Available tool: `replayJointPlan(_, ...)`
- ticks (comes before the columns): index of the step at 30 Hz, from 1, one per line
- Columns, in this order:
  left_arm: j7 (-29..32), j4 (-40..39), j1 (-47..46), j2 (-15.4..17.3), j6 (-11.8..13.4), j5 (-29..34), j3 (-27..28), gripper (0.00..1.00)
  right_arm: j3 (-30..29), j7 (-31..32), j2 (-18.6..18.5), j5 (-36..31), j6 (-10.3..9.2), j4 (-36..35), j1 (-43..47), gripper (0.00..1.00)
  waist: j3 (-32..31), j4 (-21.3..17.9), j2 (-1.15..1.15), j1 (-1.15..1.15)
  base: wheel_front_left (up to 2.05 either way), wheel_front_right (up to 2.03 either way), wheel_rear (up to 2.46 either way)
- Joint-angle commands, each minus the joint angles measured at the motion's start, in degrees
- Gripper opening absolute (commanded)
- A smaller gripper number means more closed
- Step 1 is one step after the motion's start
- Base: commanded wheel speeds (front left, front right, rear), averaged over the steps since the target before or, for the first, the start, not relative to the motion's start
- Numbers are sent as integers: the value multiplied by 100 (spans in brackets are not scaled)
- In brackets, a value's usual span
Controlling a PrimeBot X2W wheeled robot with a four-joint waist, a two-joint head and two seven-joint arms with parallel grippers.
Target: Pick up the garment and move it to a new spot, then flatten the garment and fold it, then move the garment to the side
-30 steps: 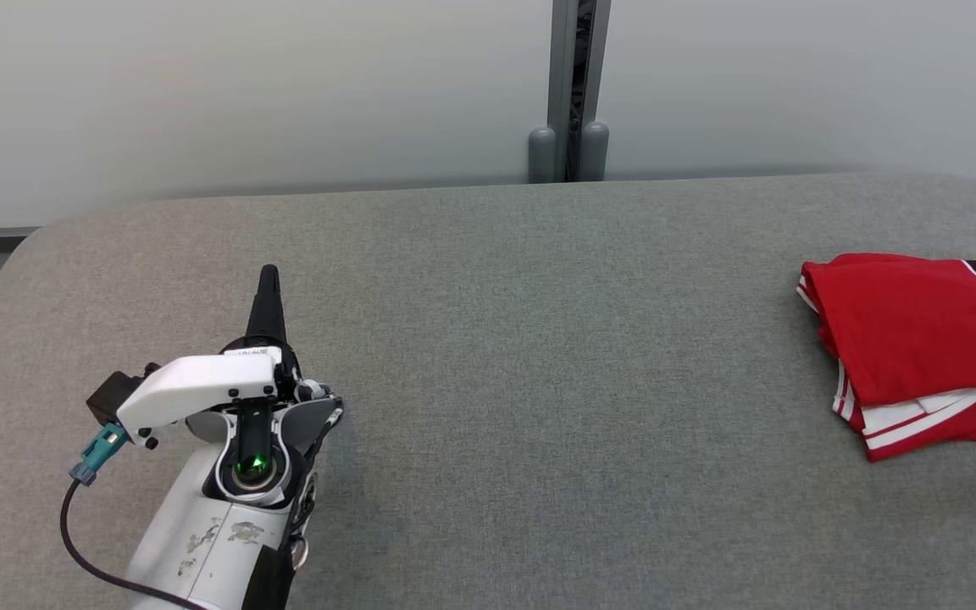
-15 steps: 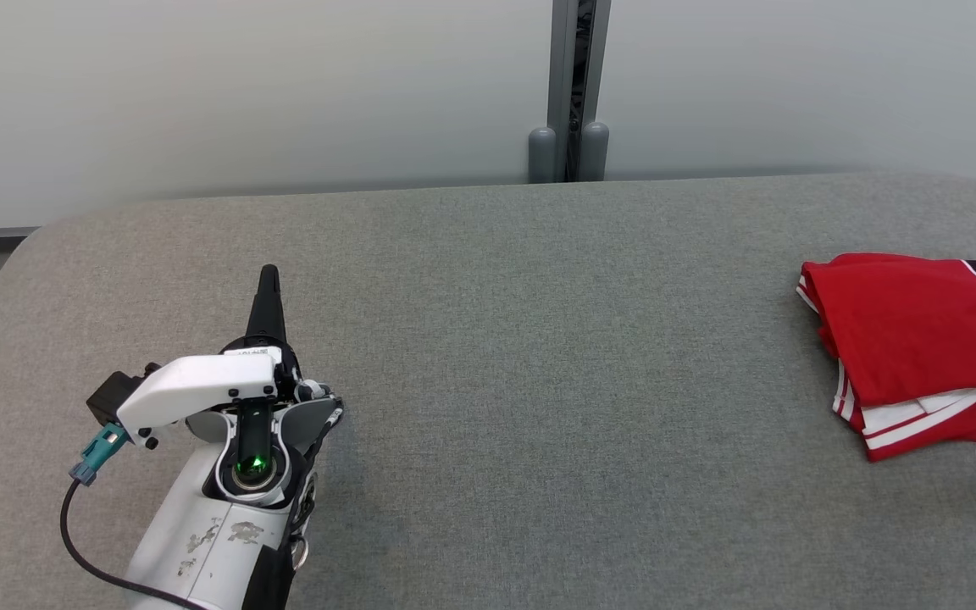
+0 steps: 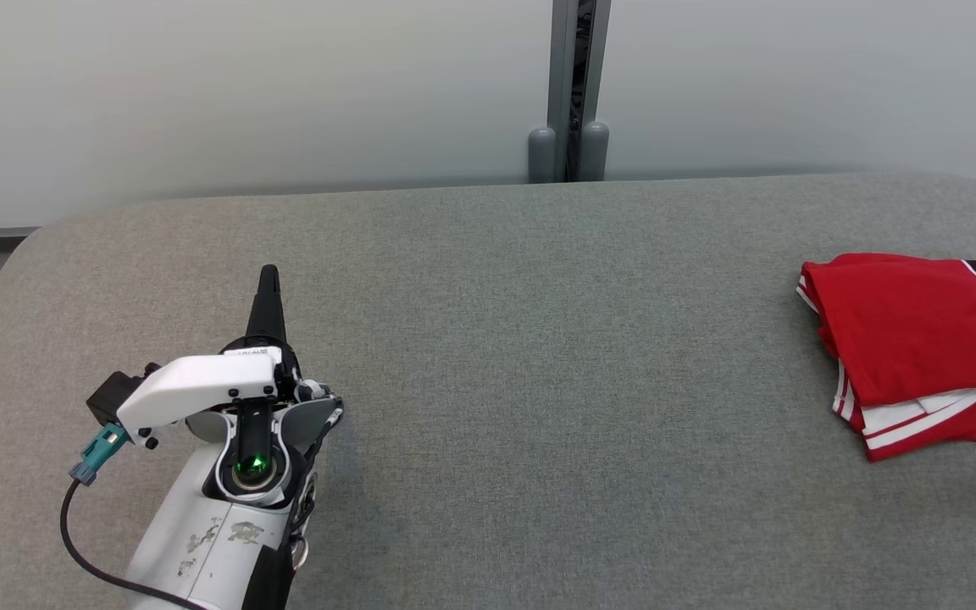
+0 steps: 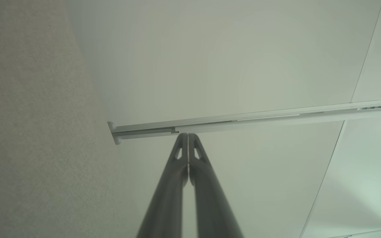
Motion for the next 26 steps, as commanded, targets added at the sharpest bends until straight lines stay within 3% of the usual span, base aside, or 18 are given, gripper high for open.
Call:
replayJointPlan(1,-7,-1,-41,18,-16,-15,8,0,10,-9,-35,12,4,-6,-18,0,0,0,0,0,0,0,0)
replayJointPlan(26,-7,-2,-41,18,-16,-15,8,0,12,-12,-36,17,4,-6,-17,0,0,0,0,0,0,0,0)
